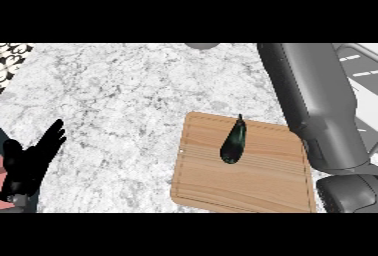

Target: Pick the tomato from the cutting board and place it in the tiered basket

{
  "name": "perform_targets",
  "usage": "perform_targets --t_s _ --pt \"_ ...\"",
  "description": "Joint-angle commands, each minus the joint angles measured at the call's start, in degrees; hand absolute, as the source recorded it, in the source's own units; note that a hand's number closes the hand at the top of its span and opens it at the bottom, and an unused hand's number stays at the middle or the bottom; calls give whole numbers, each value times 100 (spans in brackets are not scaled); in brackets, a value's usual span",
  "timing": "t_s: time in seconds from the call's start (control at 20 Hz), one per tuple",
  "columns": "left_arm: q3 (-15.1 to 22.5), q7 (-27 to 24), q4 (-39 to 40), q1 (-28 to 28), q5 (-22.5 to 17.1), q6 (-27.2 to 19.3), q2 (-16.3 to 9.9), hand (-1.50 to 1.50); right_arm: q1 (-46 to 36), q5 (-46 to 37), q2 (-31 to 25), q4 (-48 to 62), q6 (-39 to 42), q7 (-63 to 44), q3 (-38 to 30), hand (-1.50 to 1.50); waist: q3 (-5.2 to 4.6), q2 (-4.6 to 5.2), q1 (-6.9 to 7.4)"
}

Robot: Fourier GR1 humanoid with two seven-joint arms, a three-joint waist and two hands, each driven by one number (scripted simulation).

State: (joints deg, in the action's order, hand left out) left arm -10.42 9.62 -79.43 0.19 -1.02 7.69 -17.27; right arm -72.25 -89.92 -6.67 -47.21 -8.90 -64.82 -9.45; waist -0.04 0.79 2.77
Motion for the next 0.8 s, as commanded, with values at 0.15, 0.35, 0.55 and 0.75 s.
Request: perform_targets --t_s 0.15,0.35,0.55,0.75 --pt "-200 -162 195 -9 -111 158 -144 0 -142 -71 -767 1074 -1084 150 -563 150 2 13 -41" --pt "-20 -33 72 -28 -41 112 4 0 -39 605 -976 722 -2109 869 -1154 150 17 33 -41" --pt "-84 -188 347 -112 -22 49 70 0 -131 1039 -1431 1257 -2427 1637 -1526 150 8 26 -61" --pt "-181 -149 189 41 -87 181 -89 0 -100 1367 -1804 1900 -2764 2182 -1841 150 10 37 11"
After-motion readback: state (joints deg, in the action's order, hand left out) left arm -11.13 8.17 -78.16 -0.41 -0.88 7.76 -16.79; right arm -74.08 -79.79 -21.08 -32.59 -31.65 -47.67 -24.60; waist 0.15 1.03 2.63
